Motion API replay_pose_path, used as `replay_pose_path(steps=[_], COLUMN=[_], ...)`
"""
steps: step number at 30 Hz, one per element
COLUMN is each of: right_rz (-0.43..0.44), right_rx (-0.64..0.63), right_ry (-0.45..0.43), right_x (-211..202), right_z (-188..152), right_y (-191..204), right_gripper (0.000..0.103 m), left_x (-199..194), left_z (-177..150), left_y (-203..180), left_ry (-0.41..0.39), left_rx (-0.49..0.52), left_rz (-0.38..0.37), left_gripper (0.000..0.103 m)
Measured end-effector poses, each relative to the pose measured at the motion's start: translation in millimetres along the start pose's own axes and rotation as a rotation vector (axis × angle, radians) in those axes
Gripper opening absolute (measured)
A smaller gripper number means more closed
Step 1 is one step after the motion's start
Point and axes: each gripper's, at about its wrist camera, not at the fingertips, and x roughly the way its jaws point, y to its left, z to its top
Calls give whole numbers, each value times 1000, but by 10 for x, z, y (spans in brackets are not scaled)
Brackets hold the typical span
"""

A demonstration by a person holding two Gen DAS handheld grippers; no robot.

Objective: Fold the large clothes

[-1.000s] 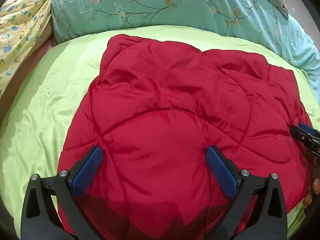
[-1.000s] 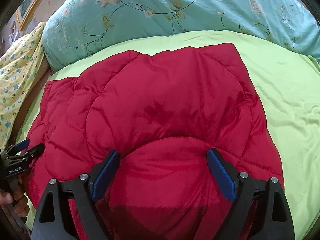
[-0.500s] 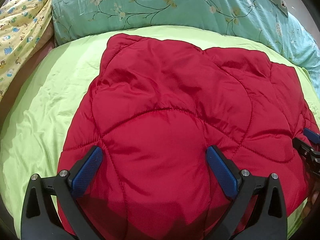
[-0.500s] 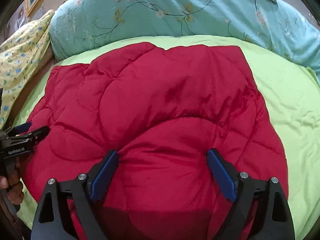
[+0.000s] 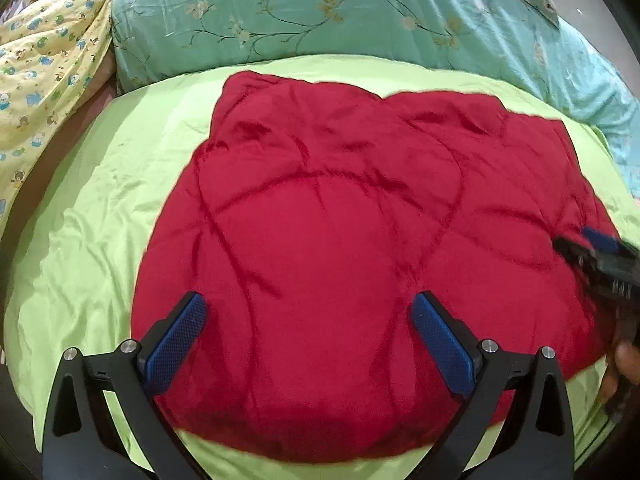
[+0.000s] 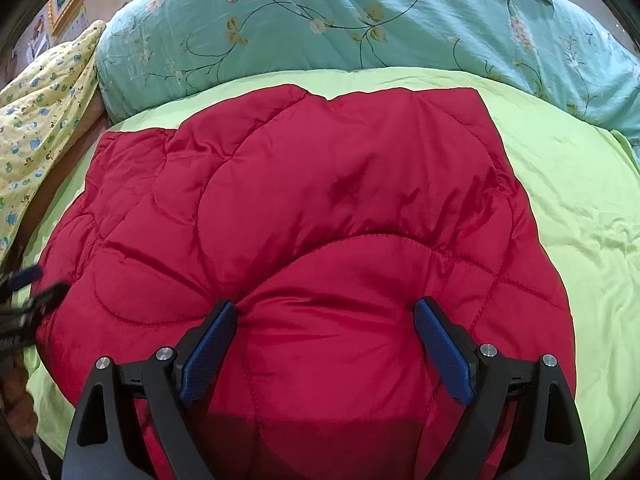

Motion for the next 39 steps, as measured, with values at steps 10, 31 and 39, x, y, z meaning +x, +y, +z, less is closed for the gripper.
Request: replay_pose_path(steps=[10, 31, 39], right_rz=[-16, 66, 58], right_rx=[29, -68, -126], right_ry=[-16, -20, 30], right_x=[-290, -1095, -1205], right_z=[-294, -987, -1186], right_y=[-14, 391, 544], right_gripper=[90, 94, 94], left_x=[135, -516, -726], left_z=[-55, -737, -891], left_y=[-14, -67, -151], left_ry=[13, 18, 16], left_rx=[-8, 51, 125], left_rz=[-21, 13, 51], left_gripper=[103, 103, 103])
